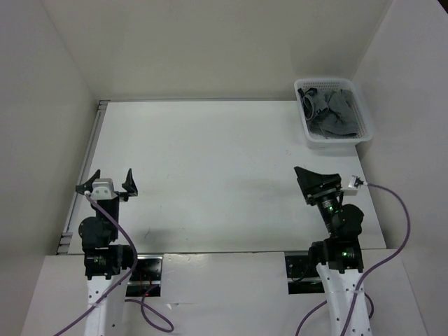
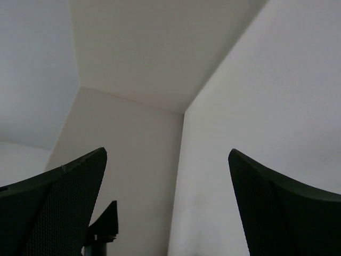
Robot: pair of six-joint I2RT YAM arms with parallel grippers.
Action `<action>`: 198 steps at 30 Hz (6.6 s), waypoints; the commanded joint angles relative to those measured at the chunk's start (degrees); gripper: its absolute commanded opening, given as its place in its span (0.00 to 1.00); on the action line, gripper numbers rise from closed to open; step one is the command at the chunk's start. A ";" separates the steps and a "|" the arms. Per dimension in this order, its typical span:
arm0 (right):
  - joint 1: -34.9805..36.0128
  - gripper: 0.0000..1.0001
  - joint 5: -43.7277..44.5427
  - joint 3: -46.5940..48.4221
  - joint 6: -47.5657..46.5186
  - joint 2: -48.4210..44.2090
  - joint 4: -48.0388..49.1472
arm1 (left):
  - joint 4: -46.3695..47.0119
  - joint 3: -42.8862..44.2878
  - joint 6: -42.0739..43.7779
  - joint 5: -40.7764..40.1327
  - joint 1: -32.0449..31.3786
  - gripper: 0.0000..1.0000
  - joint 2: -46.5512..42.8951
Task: Fold and stack the shorts
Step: Grab the shorts from the pile, then move the shorts to the center of the board, then flatten the shorts out
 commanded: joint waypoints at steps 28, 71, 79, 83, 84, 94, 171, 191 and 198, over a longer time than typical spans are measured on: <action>-6.16 1.00 36.23 112.10 -48.08 123.27 -15.36 | -30.82 53.79 0.19 11.96 -1.89 1.00 79.81; -8.89 0.00 33.14 107.86 -58.98 105.65 -10.92 | -31.65 49.68 0.19 7.14 -12.10 1.00 74.64; 6.12 0.00 35.07 99.58 -75.84 86.12 7.20 | -25.84 42.74 0.19 6.61 -12.10 1.00 64.01; 16.31 0.00 32.19 106.61 -76.74 86.11 6.05 | -24.00 40.27 0.19 6.61 -12.10 1.00 59.00; 18.08 0.00 31.57 107.23 -76.74 86.11 6.05 | -23.99 39.40 0.19 6.09 -12.10 1.00 58.38; 28.73 0.51 25.86 100.73 -62.94 94.37 2.99 | -22.41 38.86 0.19 2.22 -8.76 1.00 54.68; 41.39 0.91 31.47 117.87 -59.25 139.54 -21.72 | -19.77 27.17 0.19 19.79 -7.79 1.00 57.49; 43.59 0.00 32.88 113.57 -62.49 132.48 -22.33 | -18.11 24.36 0.19 21.03 -11.73 1.00 62.58; 42.36 0.00 25.42 92.32 -71.19 105.65 -16.62 | -13.10 24.89 0.19 18.56 -14.38 1.00 69.44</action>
